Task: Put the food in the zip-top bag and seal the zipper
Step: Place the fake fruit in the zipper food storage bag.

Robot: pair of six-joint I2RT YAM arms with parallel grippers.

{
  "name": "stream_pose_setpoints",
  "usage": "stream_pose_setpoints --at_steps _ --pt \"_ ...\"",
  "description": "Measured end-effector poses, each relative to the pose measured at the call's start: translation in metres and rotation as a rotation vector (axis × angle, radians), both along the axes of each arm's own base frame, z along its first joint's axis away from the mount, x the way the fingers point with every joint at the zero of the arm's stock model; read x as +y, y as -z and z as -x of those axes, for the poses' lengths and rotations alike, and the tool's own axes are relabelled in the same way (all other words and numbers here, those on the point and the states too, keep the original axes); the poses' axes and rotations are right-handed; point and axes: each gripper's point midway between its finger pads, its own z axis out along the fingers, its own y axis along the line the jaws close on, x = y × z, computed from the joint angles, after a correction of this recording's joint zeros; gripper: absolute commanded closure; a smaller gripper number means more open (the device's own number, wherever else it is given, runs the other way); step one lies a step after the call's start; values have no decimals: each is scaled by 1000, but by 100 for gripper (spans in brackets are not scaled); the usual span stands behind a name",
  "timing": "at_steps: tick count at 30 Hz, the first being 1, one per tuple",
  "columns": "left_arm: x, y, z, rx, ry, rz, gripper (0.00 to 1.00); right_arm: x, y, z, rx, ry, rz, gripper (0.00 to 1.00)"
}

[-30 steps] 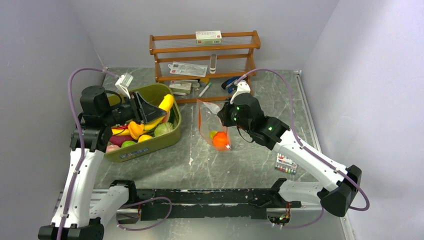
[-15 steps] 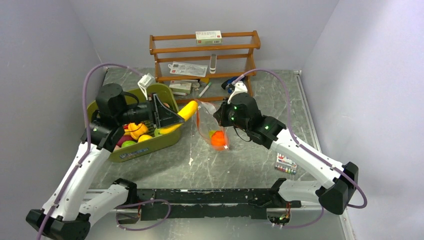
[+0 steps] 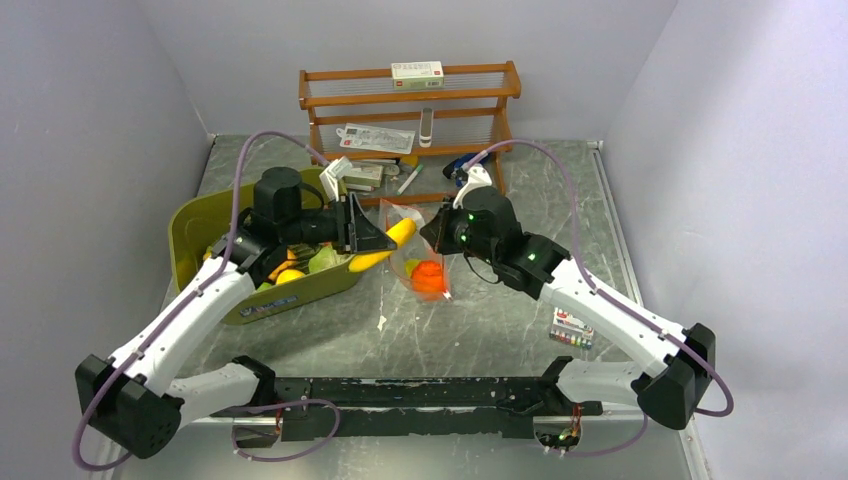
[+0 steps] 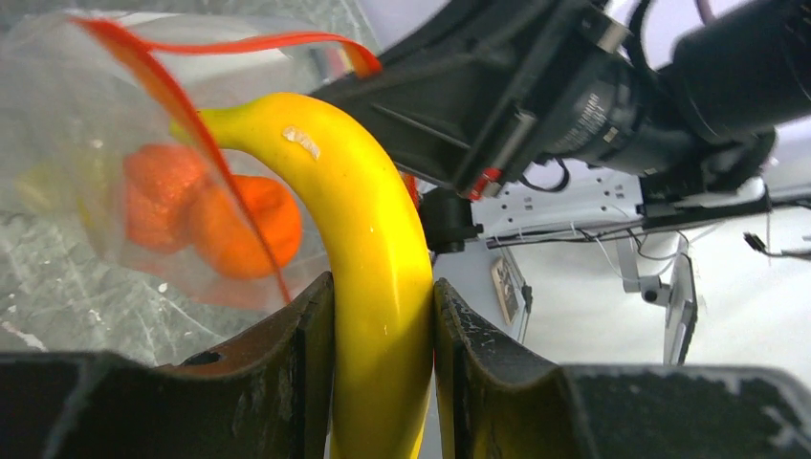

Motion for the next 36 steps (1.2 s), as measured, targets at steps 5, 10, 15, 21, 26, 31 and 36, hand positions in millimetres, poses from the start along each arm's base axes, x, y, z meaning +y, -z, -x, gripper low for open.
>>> stream_pose_setpoints --at_steps 5,10,15,21,26,31,36 --pt "-2 25 -18 62 -64 -63 79 8 4 6 16 -41 -27 100" --pt "2 44 -34 112 -161 -145 79 17 5 12 22 -93 -56 100" --pt "4 47 -49 122 -240 -181 75 22 4 15 27 -123 -71 100" --pt "8 48 -61 120 -311 -222 67 28 0 19 32 -154 -100 100" --pt "10 50 -67 126 -346 -230 55 31 -2 21 34 -171 -113 100" --pt "11 51 -70 136 -371 -229 42 33 0 22 40 -183 -112 100" --pt "11 50 -70 134 -376 -228 37 34 2 22 43 -183 -109 100"
